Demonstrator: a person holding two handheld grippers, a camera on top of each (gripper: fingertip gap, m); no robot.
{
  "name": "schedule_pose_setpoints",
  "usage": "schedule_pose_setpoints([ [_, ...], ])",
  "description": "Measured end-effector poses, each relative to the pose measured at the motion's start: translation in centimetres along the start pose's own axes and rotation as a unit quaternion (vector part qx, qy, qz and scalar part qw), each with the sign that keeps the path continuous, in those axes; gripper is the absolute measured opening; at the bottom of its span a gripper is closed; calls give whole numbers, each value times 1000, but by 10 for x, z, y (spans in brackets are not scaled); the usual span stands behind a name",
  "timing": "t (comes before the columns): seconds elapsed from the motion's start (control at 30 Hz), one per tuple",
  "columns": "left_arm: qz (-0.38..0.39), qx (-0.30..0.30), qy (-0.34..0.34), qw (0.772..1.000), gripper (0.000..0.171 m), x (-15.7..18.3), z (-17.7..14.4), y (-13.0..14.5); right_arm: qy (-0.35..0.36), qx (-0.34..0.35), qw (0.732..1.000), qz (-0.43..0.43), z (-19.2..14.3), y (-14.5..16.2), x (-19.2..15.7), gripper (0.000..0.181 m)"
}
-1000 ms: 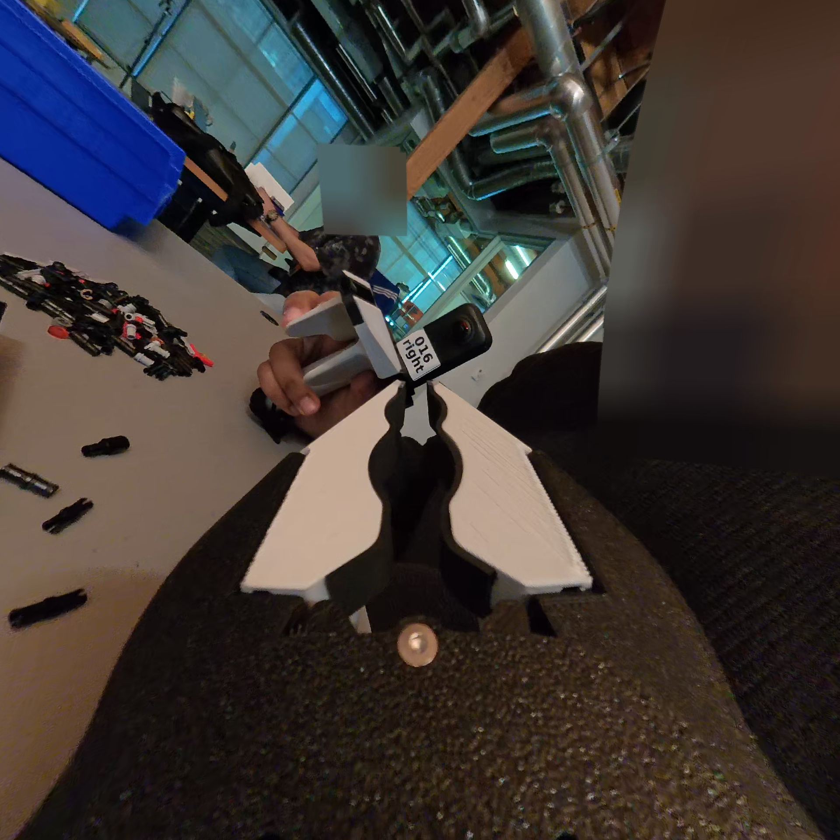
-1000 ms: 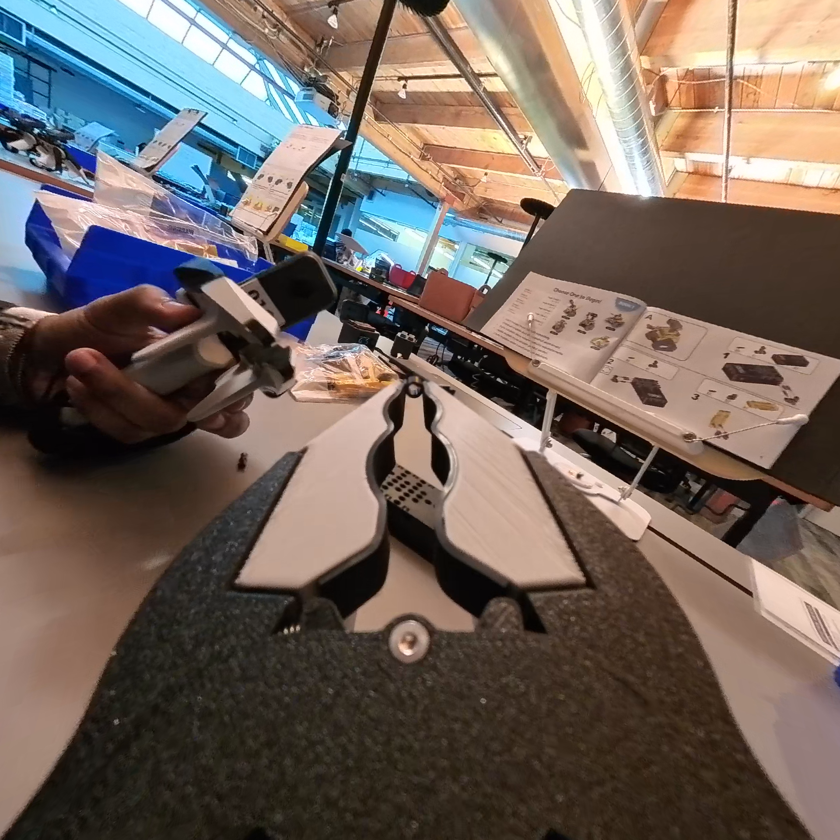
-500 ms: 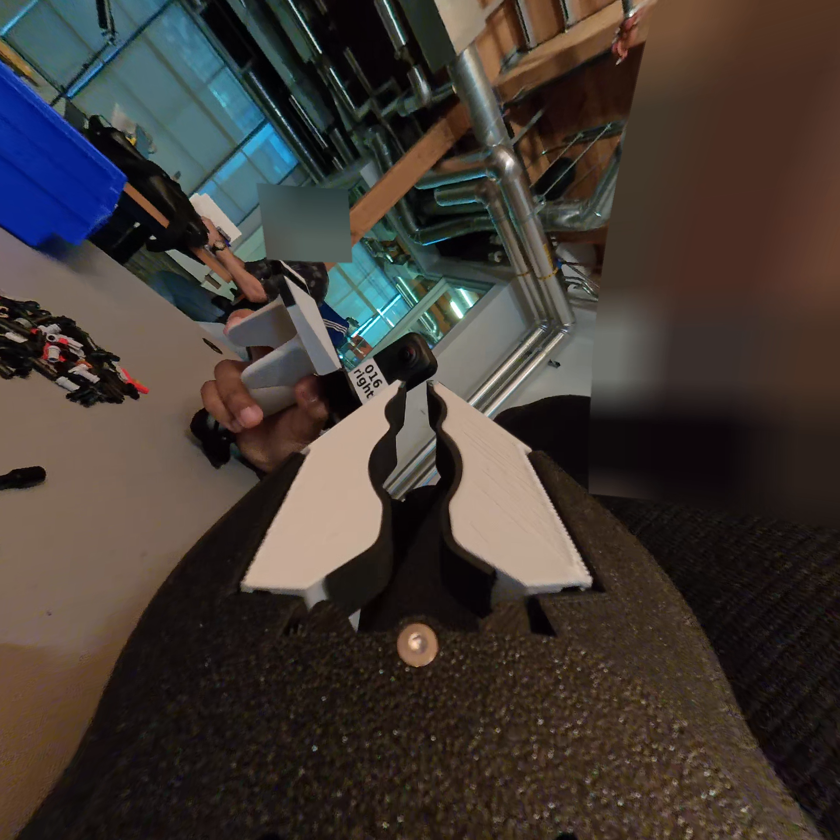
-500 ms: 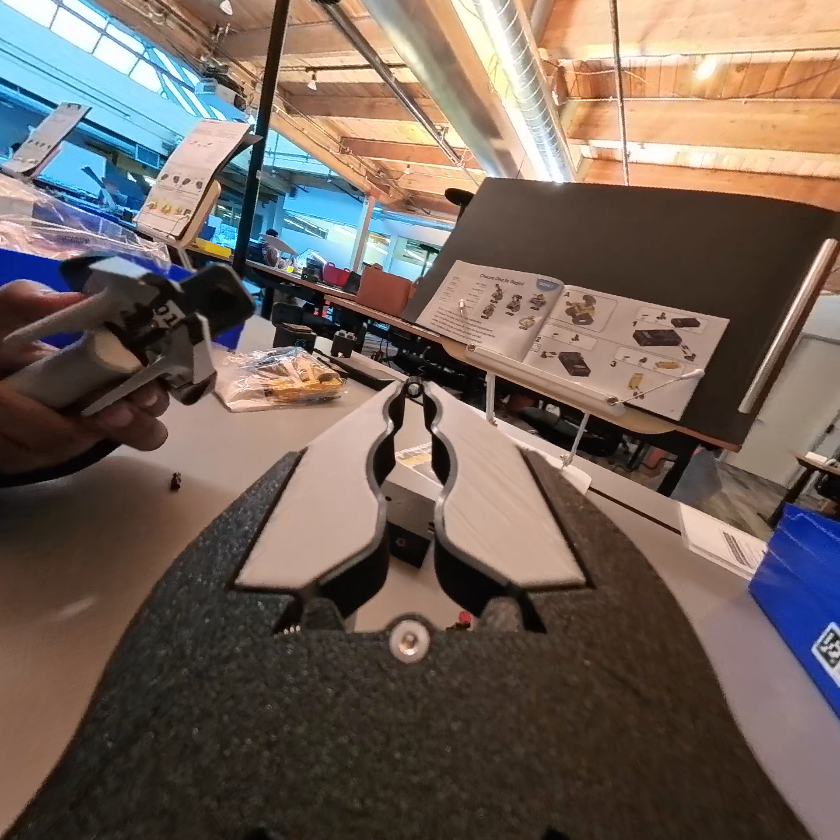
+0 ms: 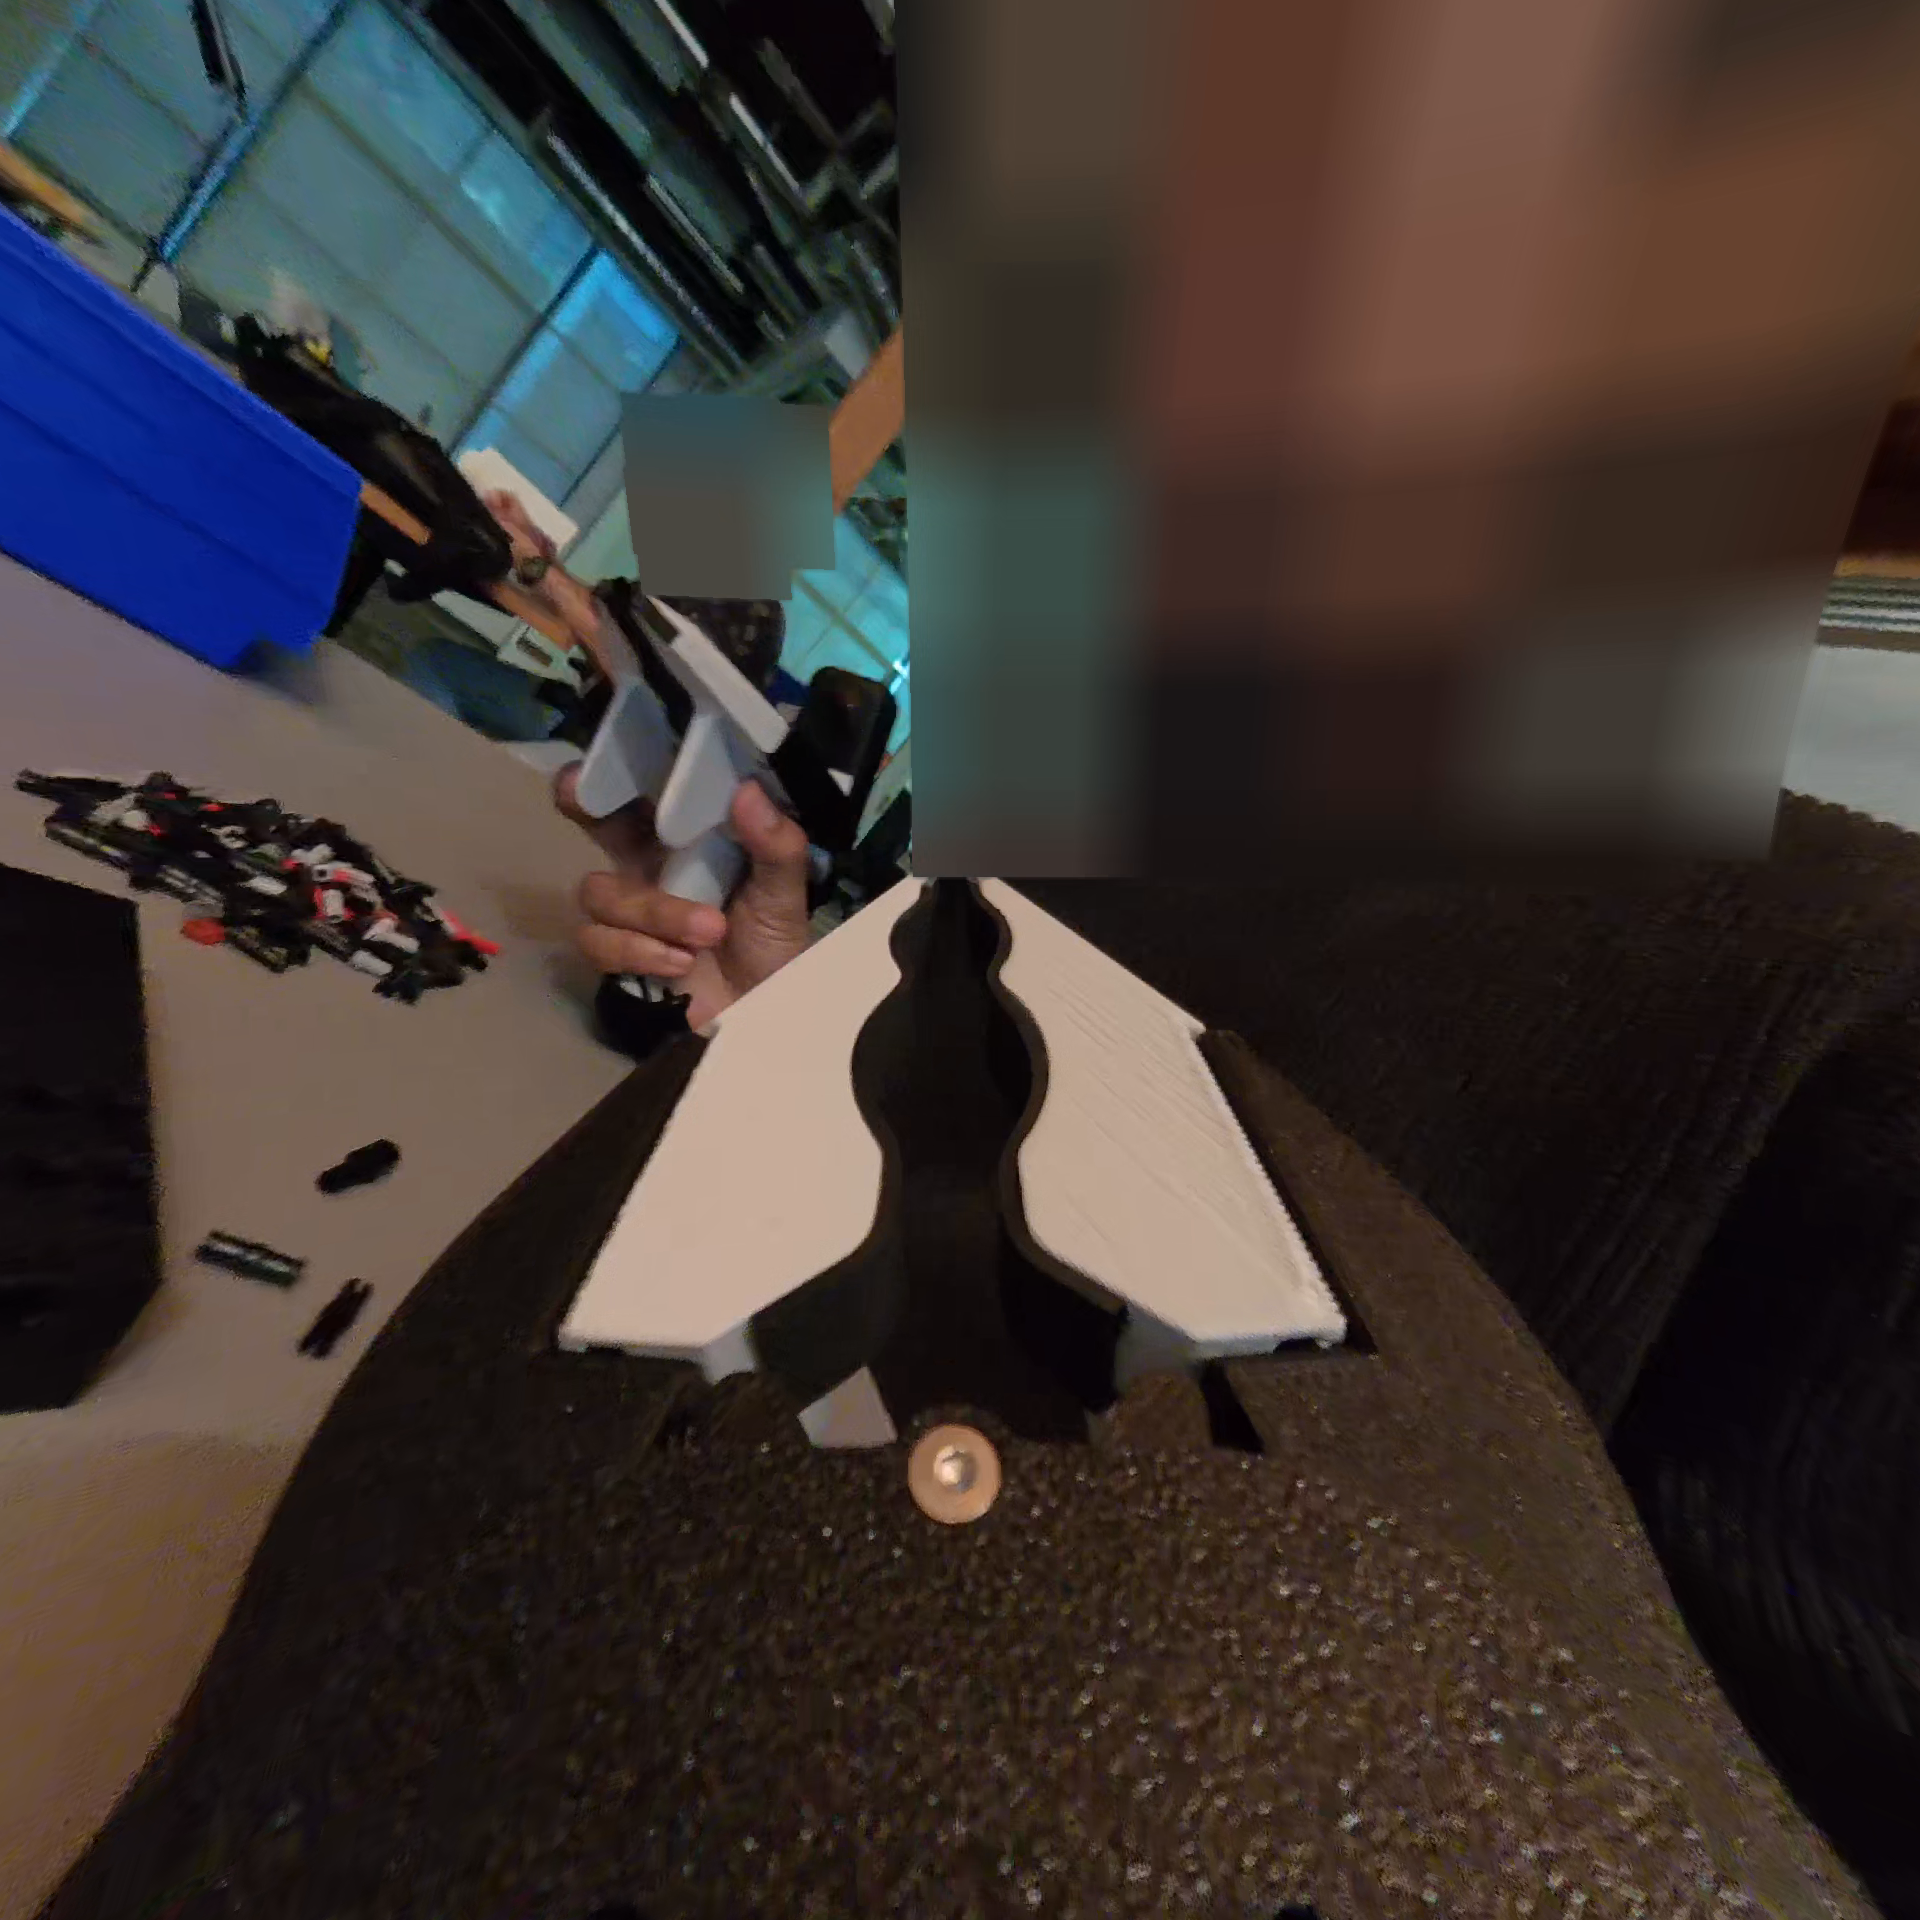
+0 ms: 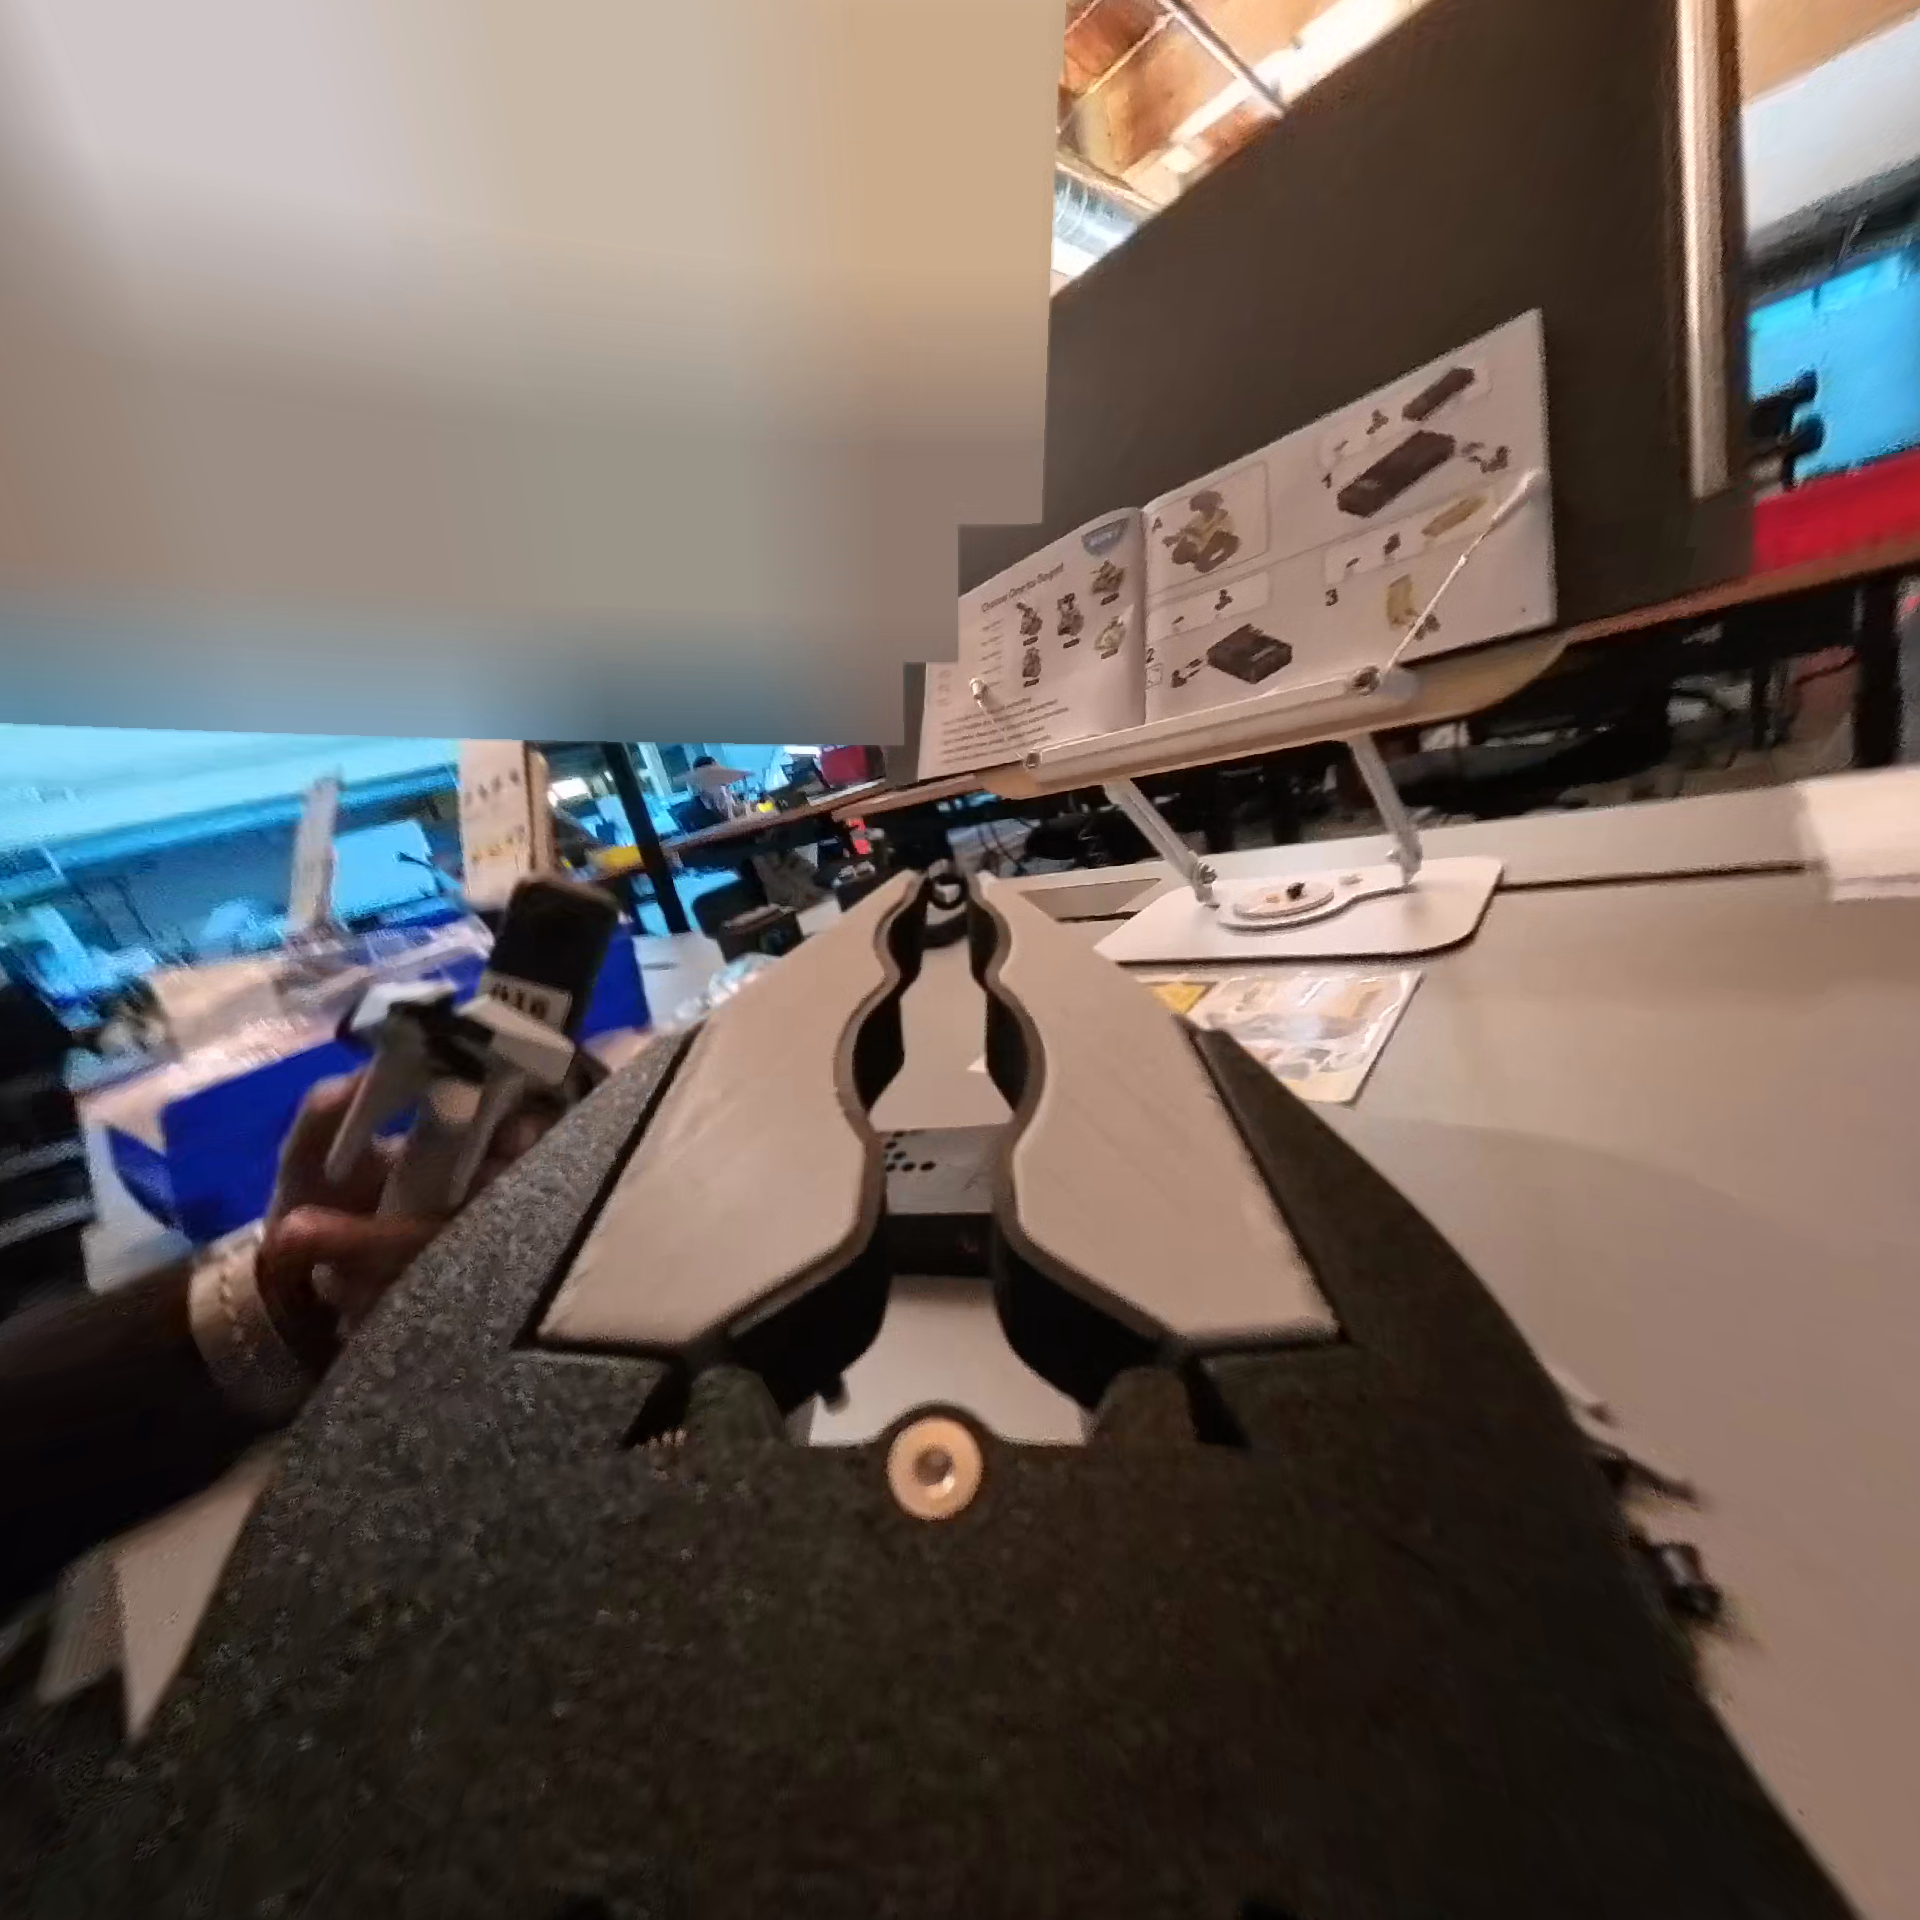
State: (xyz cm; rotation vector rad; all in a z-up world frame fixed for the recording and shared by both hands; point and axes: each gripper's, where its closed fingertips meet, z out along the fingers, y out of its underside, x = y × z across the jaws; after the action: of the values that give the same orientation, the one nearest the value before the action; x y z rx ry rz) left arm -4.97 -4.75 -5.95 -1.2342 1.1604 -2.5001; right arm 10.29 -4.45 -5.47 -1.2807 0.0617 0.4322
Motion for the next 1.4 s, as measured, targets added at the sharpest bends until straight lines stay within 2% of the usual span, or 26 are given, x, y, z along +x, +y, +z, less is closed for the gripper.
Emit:
schedule_pose_setpoints([
  [0.1,18,-12,-9,1000,3,-5,0,-3,-38,-1,996,-75,-4,1,-25,7],
  [0.2,24,-15,18,999,3,8,4,1,-71,8,993,-89,-5,0,-42,7],
  [0.37,44,-40,21,998,4,15,16,13,-35,24,989,-142,-6,-3,-42,6],
  [0.53,68,-23,15,997,4,24,18,9,-26,-14,977,-210,5,14,-45,7],
  [0.7,80,-13,-75,994,0,0,14,6,-43,-29,969,-241,9,19,-48,7],
  [1.03,97,48,-99,989,0,-5,10,-22,-47,-76,962,-260,14,28,-39,7],
  [1.2,96,29,-110,989,0,-9,13,-15,-44,-73,965,-247,15,28,-37,7],
  [1.4,120,-10,-170,978,0,-29,11,-5,-103,-96,970,-199,18,41,-54,7],
])
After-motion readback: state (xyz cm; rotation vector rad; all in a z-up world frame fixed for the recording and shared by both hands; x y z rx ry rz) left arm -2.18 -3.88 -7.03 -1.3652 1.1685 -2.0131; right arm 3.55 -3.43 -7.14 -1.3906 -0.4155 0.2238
